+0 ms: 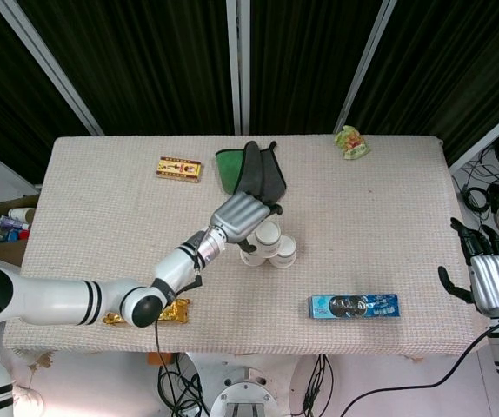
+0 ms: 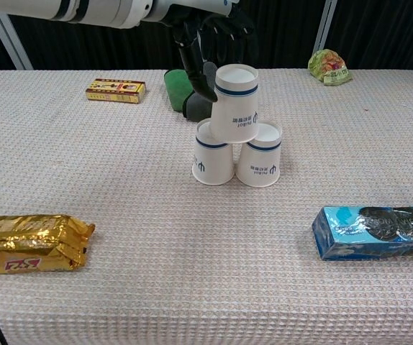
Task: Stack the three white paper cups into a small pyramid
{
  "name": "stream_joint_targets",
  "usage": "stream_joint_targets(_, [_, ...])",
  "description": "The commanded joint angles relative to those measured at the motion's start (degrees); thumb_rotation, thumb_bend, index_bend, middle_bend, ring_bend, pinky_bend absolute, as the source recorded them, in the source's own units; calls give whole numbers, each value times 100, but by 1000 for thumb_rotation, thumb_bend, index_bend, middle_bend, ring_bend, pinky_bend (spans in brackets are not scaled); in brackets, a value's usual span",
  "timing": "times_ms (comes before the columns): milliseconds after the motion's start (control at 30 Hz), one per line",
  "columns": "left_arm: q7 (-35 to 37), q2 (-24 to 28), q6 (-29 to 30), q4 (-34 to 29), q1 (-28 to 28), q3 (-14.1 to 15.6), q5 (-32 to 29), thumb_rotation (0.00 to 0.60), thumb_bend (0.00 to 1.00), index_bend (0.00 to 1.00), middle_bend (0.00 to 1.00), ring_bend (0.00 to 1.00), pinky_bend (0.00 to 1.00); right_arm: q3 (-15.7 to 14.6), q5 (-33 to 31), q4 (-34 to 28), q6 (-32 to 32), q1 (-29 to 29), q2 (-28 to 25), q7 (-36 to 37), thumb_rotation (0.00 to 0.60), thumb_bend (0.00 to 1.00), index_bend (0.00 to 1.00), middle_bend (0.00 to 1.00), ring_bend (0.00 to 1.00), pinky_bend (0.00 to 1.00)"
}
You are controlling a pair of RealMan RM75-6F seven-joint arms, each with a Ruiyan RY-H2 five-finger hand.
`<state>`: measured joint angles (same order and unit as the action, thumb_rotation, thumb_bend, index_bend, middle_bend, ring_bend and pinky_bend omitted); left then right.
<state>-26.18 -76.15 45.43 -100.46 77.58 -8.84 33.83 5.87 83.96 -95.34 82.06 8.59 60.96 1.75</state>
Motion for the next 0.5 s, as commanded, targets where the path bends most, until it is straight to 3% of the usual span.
stream_joint_targets(33, [254,422,228,-463,-285,-48,97,600,141,183,216,194,228,6,-3,-2,9,-7,-20,17,600,338,44,185,138,96])
stream_joint_targets(267, [1038,1318,1369,-1123,-1426,-84,1123,600,104,195,219,189,220,27,10,32,39,-30,-96,262,600,339,46,190,138,97])
stream_joint_targets(500, [1428,1448,2827,-539,-2874,486,2259,600,124,314,279,218,225,-8,31,336,-154,30,-72,772,600,374,168,244,138,136])
